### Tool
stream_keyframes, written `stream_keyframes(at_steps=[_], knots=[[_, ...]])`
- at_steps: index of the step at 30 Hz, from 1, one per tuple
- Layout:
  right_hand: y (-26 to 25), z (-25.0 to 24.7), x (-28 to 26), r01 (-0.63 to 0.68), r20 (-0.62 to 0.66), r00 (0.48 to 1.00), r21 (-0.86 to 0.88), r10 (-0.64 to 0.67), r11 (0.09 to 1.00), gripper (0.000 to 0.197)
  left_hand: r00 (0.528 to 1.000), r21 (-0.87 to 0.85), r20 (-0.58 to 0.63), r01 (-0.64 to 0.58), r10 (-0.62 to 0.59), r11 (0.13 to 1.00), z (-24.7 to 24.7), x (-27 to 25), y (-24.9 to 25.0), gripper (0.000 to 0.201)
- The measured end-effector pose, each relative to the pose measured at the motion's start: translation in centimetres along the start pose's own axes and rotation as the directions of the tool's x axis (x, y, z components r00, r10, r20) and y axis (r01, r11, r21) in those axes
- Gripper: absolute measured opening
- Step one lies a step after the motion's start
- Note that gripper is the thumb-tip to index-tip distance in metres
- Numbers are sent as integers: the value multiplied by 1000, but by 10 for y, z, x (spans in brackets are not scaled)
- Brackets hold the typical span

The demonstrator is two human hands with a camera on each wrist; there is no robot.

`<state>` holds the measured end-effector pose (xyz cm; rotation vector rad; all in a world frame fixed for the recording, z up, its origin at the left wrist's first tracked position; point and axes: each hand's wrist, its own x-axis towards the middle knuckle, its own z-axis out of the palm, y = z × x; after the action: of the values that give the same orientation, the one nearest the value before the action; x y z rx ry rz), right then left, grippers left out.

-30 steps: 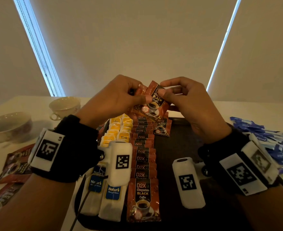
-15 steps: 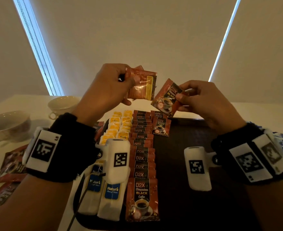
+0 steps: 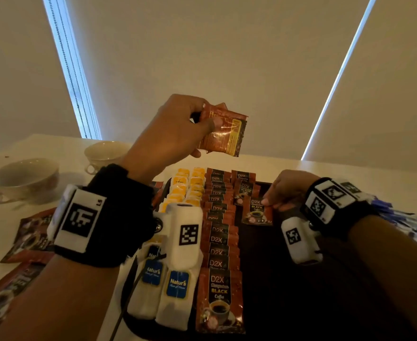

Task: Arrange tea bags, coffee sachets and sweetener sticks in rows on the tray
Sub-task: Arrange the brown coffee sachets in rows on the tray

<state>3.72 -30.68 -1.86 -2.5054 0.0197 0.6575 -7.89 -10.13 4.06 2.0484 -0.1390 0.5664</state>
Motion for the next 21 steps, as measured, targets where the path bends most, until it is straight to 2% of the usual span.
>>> stream_keyframes(at_steps=[4, 11, 21], knots=[[-7, 4, 9, -4, 0, 1000, -1, 4, 1000, 20, 1000, 7, -9, -14, 14, 1000, -5, 1, -1, 10], [-9, 5, 11, 85, -55, 995, 44, -83, 995, 9, 1000, 1, -12, -22, 22, 1000, -7, 1, -1, 9], [-14, 16, 16, 238, -114, 965, -5, -237, 971, 19, 999, 48, 10, -38, 38, 998, -4, 4, -5, 21]])
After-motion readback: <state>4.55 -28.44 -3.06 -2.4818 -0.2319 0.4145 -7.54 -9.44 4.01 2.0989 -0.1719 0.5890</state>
